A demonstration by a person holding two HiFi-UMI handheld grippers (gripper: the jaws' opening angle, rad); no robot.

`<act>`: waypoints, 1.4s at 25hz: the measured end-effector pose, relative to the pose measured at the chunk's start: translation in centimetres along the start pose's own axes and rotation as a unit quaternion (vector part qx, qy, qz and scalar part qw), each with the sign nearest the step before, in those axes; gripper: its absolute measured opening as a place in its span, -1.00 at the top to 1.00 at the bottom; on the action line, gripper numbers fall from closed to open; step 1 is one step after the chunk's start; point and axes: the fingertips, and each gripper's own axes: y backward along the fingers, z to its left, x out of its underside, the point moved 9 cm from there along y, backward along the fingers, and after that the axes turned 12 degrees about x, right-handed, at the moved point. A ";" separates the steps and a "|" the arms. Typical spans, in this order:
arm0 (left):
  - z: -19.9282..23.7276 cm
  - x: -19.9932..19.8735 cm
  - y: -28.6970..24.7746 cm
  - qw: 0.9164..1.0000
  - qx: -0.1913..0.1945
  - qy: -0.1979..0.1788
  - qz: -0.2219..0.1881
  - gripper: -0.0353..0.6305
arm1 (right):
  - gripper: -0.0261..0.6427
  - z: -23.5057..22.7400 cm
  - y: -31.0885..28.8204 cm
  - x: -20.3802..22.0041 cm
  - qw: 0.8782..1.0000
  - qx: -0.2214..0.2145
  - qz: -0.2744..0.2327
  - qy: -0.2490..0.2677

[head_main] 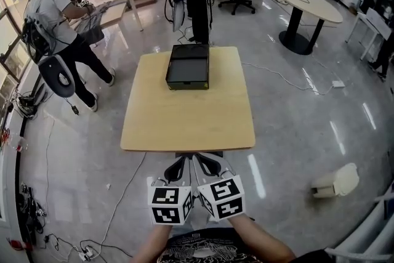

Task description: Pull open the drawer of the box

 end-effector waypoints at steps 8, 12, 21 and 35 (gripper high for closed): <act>34.1 -8.1 -7.2 1.000 0.028 0.002 0.009 0.83 | 0.90 11.8 -32.0 -9.2 1.000 0.026 0.005 -0.006; 57.8 -14.1 -9.0 0.999 0.046 -0.004 0.017 0.83 | 0.90 22.6 -52.5 -16.0 0.999 0.045 0.011 -0.013; 111.5 -28.6 -8.1 0.995 0.091 -0.018 0.025 0.83 | 0.90 51.4 -96.1 -33.0 0.996 0.089 0.020 -0.019; 169.1 -33.2 12.8 0.987 0.159 -0.027 0.017 0.83 | 0.90 100.3 -132.2 -43.5 0.987 0.147 0.024 0.056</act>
